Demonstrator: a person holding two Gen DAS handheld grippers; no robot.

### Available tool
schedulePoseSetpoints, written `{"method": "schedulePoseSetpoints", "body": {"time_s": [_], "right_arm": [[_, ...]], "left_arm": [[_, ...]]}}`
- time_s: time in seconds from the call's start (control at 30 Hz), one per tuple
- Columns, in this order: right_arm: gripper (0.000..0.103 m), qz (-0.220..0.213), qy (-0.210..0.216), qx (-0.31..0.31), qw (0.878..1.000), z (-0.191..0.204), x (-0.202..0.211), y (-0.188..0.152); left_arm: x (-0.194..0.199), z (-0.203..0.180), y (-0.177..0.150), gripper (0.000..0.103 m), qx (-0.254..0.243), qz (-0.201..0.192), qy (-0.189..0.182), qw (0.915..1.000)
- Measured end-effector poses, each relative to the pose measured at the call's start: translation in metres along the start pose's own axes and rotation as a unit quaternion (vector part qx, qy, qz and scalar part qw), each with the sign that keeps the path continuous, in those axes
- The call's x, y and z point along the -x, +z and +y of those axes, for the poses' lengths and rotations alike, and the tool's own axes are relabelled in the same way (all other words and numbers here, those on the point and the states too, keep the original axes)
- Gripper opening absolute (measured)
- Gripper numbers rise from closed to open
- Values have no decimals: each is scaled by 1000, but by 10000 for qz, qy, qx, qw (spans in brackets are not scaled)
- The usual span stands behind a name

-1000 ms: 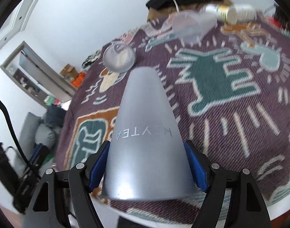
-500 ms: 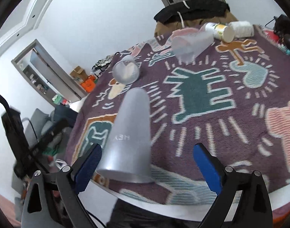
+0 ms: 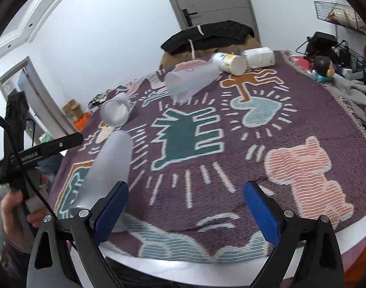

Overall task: Flip cup upside down
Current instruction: 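Grasp the frosted cup with the left gripper while the right gripper releases it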

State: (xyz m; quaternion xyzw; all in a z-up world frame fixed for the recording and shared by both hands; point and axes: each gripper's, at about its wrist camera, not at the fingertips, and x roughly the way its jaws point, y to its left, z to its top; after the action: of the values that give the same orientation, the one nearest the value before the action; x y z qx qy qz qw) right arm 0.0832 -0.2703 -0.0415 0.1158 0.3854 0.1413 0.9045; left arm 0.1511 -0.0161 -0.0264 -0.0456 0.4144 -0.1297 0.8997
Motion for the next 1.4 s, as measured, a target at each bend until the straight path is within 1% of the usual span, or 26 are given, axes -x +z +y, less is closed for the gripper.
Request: {"method": "schedulePoseSetpoints", "body": {"time_s": [0.2,0.27,0.43,0.5,0.57,0.63,0.67,0.7,0.77,0.9,0.93,0.97,1.03,1.07,1.1,1.13,1.2,1.4], "right_arm": [[97,14,-161,-64,9998,-13,-5,-3],[97,-5,-250,-75,9997,-18,-7,-3],[97,76,-265,-133,9995,-23,-13,-6],[97,124,-256,-143,9995,-25,-17,-7],[97,141,-248,-162,9995,-26,-19,-7],[97,151,-254,-176,9994,-28,-20,-7],[97,163,-257,-189,9994,-30,-20,-8],[97,172,-255,-196,9993,-30,-21,-8],[97,183,-259,-206,9993,-31,-22,-8],[97,222,-267,-230,9991,-34,-26,-9],[97,237,-260,-235,9991,-34,-26,-9],[97,252,-250,-242,9991,-34,-27,-10],[97,271,-228,-242,9991,-34,-29,-10],[97,277,-229,-231,9991,-34,-29,-10],[97,279,-230,-226,9991,-34,-29,-11],[97,286,-233,-224,9991,-34,-30,-11],[97,293,-230,-238,9990,-36,-30,-11],[97,309,-211,-295,9989,-38,-31,-11]], "left_arm": [[-30,-3,12,100,62,572,-72,9983],[-38,-4,16,99,51,780,-42,9969],[-52,0,26,99,144,1204,-100,9926],[-58,2,30,99,265,1391,-191,9897],[-67,6,33,97,489,1670,-289,9843],[-74,8,35,93,630,1868,-322,9799],[-78,9,36,93,695,1960,-334,9776],[-82,10,36,93,749,2043,-270,9757],[-88,11,37,93,830,2135,-205,9732],[-100,15,38,92,1008,2264,-197,9686],[-104,15,38,91,992,2279,-140,9685],[-109,14,37,89,957,2323,-2,9679],[-116,15,35,75,971,2430,128,9651],[-121,17,33,71,1046,2512,125,9622],[-123,18,33,69,1091,2510,129,9617],[-122,18,34,64,1091,2451,130,9632],[-120,17,36,64,1060,2387,54,9653],[-94,12,50,63,880,1926,-162,9772]]}}
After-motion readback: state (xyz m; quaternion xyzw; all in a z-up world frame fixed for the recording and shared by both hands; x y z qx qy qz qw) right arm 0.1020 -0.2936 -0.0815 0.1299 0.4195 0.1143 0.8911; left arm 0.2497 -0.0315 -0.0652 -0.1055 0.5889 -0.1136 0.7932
